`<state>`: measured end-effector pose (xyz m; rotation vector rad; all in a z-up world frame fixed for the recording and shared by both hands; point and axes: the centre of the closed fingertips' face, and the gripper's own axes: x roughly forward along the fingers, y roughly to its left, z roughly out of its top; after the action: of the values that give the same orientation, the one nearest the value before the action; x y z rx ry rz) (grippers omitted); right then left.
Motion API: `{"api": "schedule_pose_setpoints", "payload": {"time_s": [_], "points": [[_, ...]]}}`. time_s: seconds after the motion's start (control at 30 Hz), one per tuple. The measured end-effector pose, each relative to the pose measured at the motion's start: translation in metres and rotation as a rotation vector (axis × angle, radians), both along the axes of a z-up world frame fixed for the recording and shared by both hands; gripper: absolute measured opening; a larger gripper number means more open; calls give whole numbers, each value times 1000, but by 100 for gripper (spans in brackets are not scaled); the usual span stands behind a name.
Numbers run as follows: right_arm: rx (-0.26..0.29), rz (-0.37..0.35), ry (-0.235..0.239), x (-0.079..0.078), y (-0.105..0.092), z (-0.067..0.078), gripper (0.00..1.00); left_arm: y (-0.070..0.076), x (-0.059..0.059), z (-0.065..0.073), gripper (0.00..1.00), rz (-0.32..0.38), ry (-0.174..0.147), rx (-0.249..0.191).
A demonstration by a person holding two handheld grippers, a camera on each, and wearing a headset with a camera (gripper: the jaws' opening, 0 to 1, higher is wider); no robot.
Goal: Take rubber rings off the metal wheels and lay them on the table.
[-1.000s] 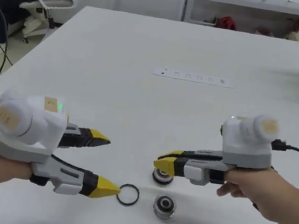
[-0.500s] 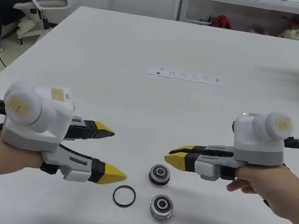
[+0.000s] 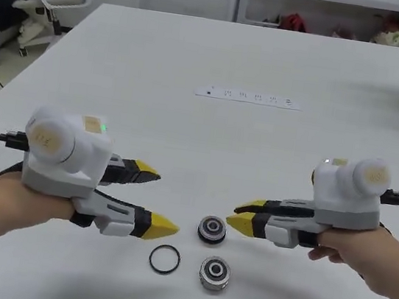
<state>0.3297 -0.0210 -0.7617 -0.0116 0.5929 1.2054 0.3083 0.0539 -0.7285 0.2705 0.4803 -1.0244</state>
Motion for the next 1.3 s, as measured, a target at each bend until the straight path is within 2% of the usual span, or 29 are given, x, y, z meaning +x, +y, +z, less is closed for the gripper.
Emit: {"api": "schedule_pose_setpoints", "payload": {"time_s": [0.33, 0.63, 0.97, 1.3], "points": [[-40, 8, 8, -3, -2, -23, 17, -6, 4, -12, 55, -16, 21, 13], [-51, 20, 27, -10, 2, -37, 17, -11, 10, -25, 53, -26, 41, 20], [-58, 13, 8, -6, 5, -41, 17, -26, 12, -33, 48, -45, 55, 22], [-60, 9, 8, -5, 3, -44, 15, -44, 12, -42, 45, -74, 71, 35]]}}
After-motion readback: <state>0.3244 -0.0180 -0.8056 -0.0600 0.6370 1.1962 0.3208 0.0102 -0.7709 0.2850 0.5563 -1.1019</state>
